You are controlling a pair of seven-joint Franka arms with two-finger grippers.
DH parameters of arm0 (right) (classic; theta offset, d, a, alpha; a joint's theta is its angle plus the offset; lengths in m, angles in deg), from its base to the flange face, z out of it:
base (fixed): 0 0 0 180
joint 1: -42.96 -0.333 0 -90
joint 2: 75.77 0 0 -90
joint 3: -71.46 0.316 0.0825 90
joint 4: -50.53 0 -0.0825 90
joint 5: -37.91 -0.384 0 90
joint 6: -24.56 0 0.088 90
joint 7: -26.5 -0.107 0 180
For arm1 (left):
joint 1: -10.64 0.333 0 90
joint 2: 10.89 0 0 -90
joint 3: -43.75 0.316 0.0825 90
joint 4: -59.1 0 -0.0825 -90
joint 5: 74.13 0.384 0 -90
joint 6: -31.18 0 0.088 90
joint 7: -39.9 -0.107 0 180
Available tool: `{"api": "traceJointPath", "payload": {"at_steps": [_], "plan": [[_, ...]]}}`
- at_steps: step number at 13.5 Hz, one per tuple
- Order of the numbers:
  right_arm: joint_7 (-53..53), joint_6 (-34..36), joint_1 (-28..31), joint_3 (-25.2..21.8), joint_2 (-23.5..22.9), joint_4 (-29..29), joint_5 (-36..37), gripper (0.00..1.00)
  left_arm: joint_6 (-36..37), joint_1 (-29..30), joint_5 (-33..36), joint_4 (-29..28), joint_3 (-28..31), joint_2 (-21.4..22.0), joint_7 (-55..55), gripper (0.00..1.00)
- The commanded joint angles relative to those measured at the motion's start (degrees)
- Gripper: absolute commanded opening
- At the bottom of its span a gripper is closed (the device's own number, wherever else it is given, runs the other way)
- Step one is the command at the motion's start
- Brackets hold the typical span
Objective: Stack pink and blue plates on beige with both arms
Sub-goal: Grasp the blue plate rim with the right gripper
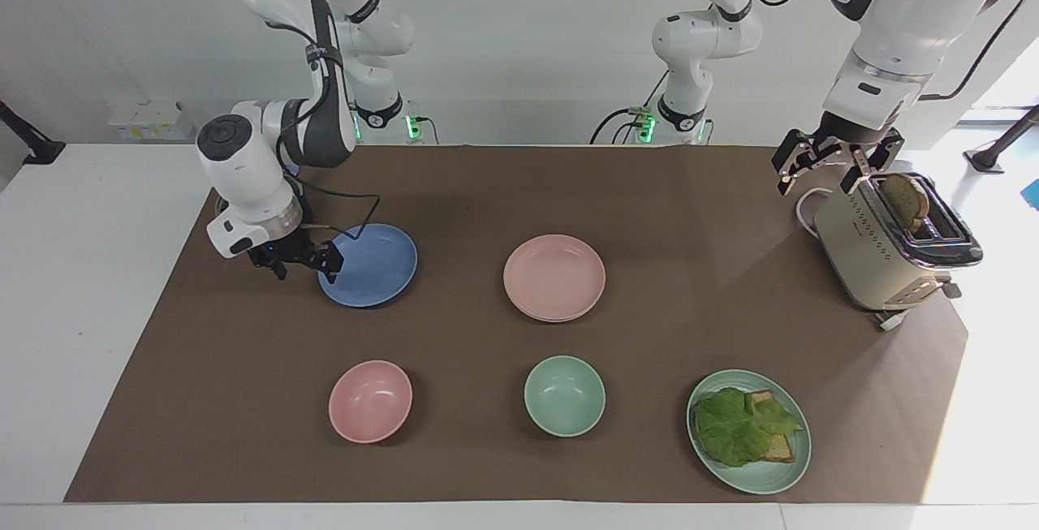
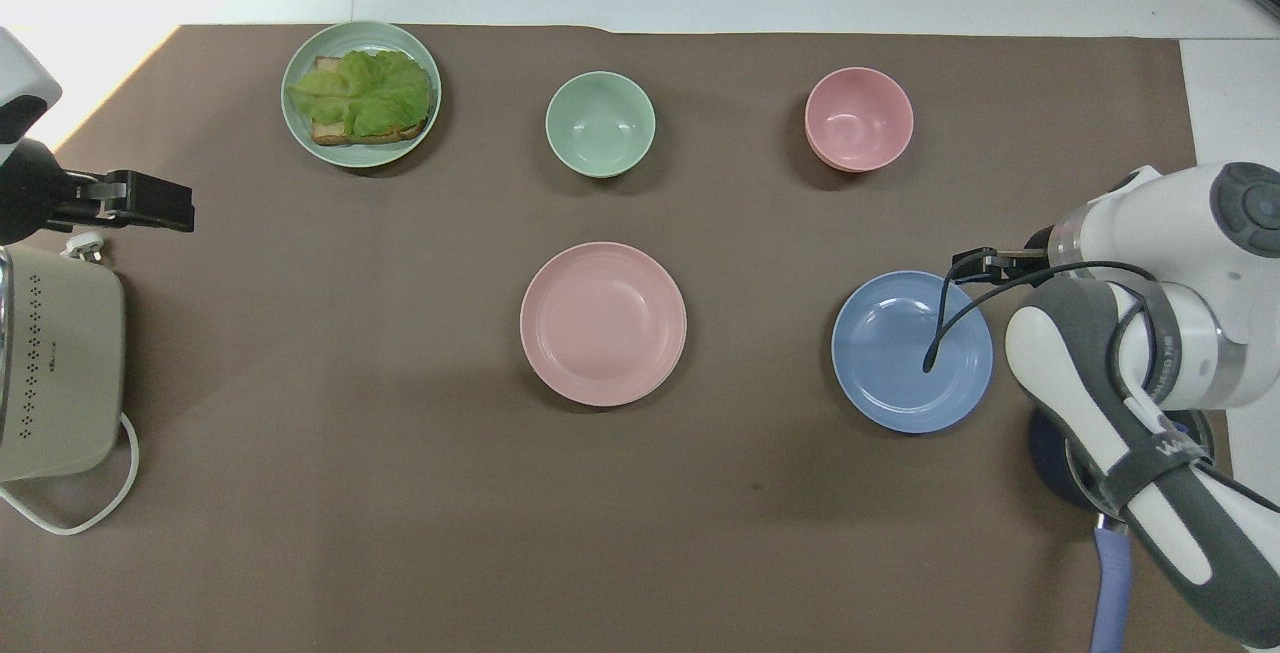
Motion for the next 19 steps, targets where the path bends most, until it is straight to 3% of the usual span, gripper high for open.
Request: {"api": "traceJointPath", "payload": {"at_steps": [1, 7, 8, 11, 15, 16, 19], "plan": [[-0.5, -4.0, 0.3, 0.2, 0.1, -3.8, -0.9, 1.0, 1.0, 0.6, -0.7, 0.1, -0.1, 0.5, -0.2, 1.0], [0.1, -6.9, 1.4, 0.3, 1.9, -10.5, -0.9, 0.95, 1.0, 0.6, -0.7, 0.1, -0.1, 0.5, -0.2, 1.0], [1.3, -7.3, 1.6, 0.3, 2.1, -11.2, -0.9, 0.82, 1.0, 0.6, -0.7, 0.1, -0.1, 0.5, -0.2, 1.0], [4.1, -7.4, 3.7, 0.4, 2.6, -11.9, -1.1, 0.58, 1.0, 0.6, -0.7, 0.1, -0.1, 0.5, -0.2, 1.0], [4.9, -7.3, 3.2, 0.5, 2.9, -12.5, -4.0, 0.06, 1.0, 0.6, -0.7, 0.1, -0.1, 0.5, -0.2, 1.0], [5.3, -7.3, 3.1, 0.5, 2.9, -12.3, -4.8, 0.0, 1.0, 0.6, -0.7, 0.1, -0.1, 0.5, -0.3, 1.0], [6.4, -7.1, 3.0, 0.9, 2.8, -11.3, -4.9, 0.0, 1.0, 0.6, -0.7, 0.1, -0.1, 0.5, -0.2, 1.0]]}}
